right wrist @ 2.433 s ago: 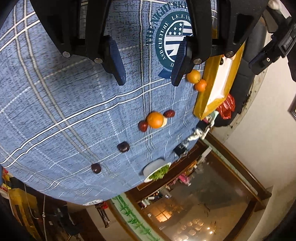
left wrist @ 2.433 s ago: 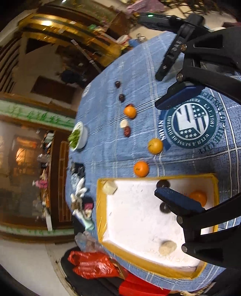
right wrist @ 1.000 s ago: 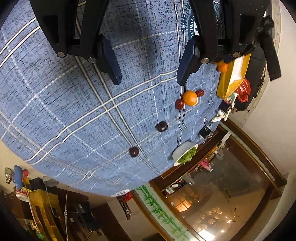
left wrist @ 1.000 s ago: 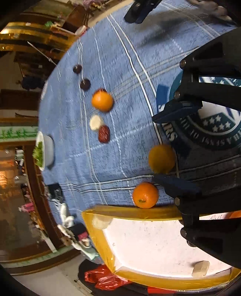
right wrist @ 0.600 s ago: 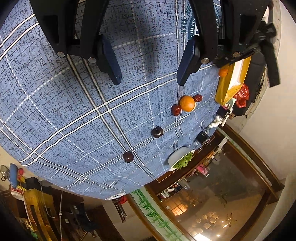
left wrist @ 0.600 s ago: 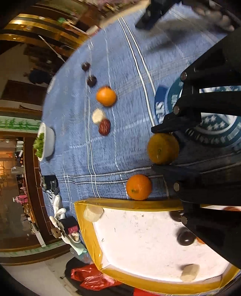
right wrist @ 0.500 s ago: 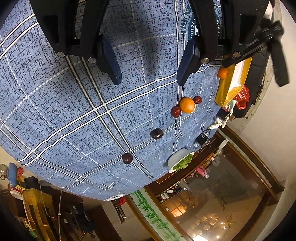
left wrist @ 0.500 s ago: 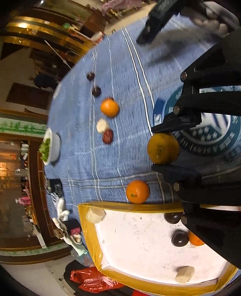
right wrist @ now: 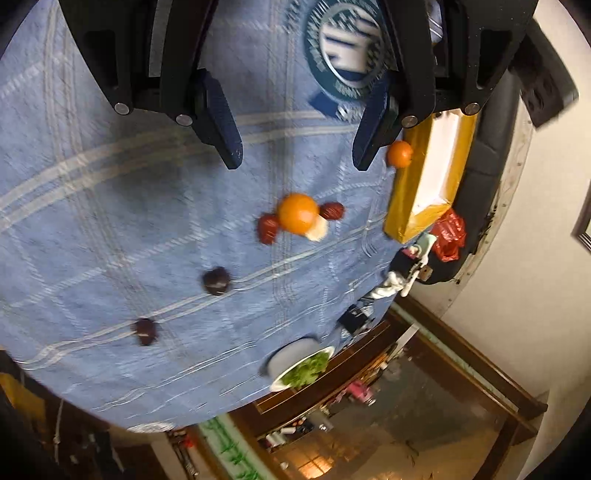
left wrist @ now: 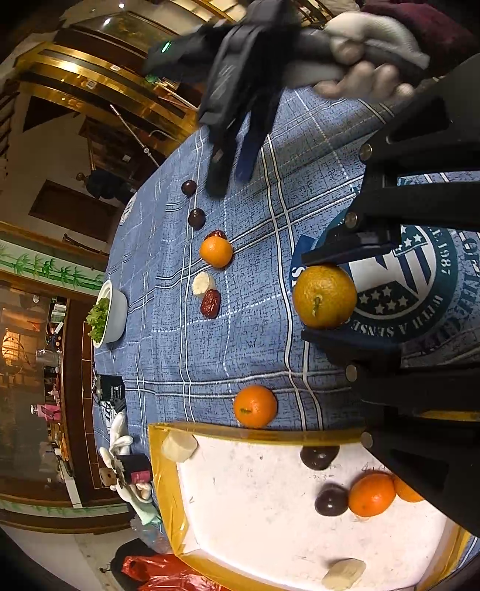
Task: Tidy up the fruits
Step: 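Grasp a mandarin with the left tool while the right grasps another mandarin, then carry both mandarins into the white tray and open both tools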
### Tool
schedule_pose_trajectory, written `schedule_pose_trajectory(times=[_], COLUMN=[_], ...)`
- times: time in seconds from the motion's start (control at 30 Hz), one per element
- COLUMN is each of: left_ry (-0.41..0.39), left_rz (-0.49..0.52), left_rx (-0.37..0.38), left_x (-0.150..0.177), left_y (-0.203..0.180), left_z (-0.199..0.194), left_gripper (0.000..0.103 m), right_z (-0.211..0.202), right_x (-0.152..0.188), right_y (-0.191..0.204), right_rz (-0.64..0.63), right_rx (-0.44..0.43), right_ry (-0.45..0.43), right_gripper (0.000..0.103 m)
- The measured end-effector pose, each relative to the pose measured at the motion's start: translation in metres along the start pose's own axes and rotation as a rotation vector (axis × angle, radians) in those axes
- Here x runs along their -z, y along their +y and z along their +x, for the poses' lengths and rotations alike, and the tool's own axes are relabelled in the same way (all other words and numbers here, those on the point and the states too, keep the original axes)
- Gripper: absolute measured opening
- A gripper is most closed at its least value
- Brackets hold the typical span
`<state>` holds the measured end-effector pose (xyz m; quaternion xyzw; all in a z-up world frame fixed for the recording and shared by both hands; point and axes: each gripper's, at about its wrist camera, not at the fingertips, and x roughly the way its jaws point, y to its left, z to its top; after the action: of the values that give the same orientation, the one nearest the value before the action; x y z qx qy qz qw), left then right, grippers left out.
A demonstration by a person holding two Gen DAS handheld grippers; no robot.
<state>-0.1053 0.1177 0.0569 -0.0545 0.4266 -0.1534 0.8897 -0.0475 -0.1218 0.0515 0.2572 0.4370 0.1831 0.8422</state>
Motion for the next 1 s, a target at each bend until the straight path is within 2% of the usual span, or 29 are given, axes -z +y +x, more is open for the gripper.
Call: schedule_pose_trajectory(times=[0.13, 0.4, 0.5, 0.53, 0.73, 0.83, 1.0], left_ry=[-0.011, -0.005, -0.007, -0.009, -0.023, -0.055, -0.090], left_rz=[-0.025, -0.096, -0.110, -0.115, -0.162, -0.207, -0.328], left_rx=[0.010, 0.025, 0.027, 0.028, 0.020, -0.003, -0.093], left_x=[-0.001, -0.005, -0.005, -0.005, -0.006, -0.007, -0.003], left_y=[0.012, 0.039, 0.044, 0.046, 0.061, 0.078, 0.125], left_z=[-0.006, -0.005, -0.006, -0.007, -0.018, -0.031, -0.050], left_gripper=[0.032, 0.032, 0.032, 0.032, 0.032, 0.032, 0.032], right_z=[0.028, 0.072, 0.074, 0.074, 0.054, 0.040, 0.028], right_x=[-0.015, -0.023, -0.020, -0.021, -0.014, -0.005, 0.015], right_y=[0.017, 0.038, 0.044, 0.044, 0.039, 0.052, 0.095], right_rz=[-0.043, -0.158, -0.201, -0.204, -0.140, -0.141, -0.208], right_rx=[0.026, 0.231, 0.304, 0.305, 0.220, 0.147, 0.023], right_ry=[0.017, 0.030, 0.003, 0.003, -0.004, -0.006, 0.002], right_gripper=[0.065, 0.063, 0.035, 0.035, 0.034, 0.035, 0.035])
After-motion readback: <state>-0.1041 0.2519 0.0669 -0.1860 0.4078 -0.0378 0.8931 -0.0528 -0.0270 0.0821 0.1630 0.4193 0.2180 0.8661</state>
